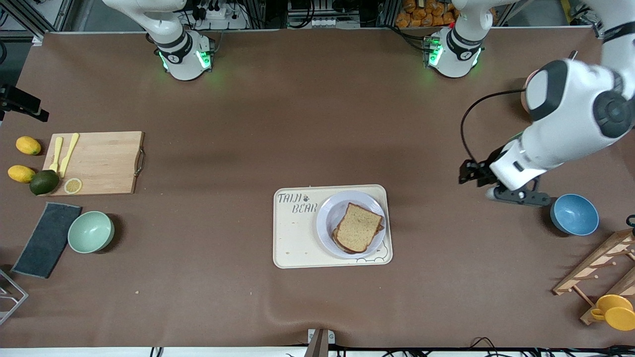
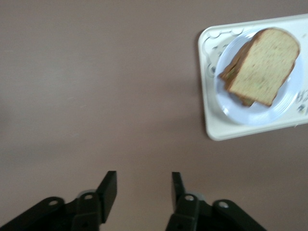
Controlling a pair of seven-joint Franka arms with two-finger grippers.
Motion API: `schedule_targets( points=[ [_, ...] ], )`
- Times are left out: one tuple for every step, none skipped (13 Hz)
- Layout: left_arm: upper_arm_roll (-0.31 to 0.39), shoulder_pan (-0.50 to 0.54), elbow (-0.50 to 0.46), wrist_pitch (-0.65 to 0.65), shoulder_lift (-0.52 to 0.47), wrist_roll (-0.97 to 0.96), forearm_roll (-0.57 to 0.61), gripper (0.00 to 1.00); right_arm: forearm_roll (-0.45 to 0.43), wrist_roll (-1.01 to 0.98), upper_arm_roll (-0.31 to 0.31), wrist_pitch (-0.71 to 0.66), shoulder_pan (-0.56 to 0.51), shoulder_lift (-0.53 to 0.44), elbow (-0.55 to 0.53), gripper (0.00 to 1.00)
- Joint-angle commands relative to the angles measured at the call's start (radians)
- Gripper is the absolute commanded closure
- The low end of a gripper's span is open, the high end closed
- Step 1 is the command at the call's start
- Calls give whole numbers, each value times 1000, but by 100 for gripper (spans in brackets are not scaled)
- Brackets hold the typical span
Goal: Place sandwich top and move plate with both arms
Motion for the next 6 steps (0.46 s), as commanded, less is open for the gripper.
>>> schedule_targets(
  points=[
    [-2,2,140,-181,9,-18,100,0,-3,19,-11,-4,21,-4,1,0],
    [0,19,153,-202,8,-12,106,0,-3,19,-11,-4,21,-2,2,0],
    [-3,36,162,-205,1,-7,106,0,-3,21,-11,-4,19,-4,2,0],
    [0,37,171,-209,-11,-4,106,0,-3,19,-11,-4,19,-4,2,0],
    [27,24,173,-208,-18,1,106,0,-5,19,-11,-4,19,-4,2,0],
    [62,-13,171,-209,-40,-1,100,0,-3,19,-11,-4,19,-2,2,0]
  ],
)
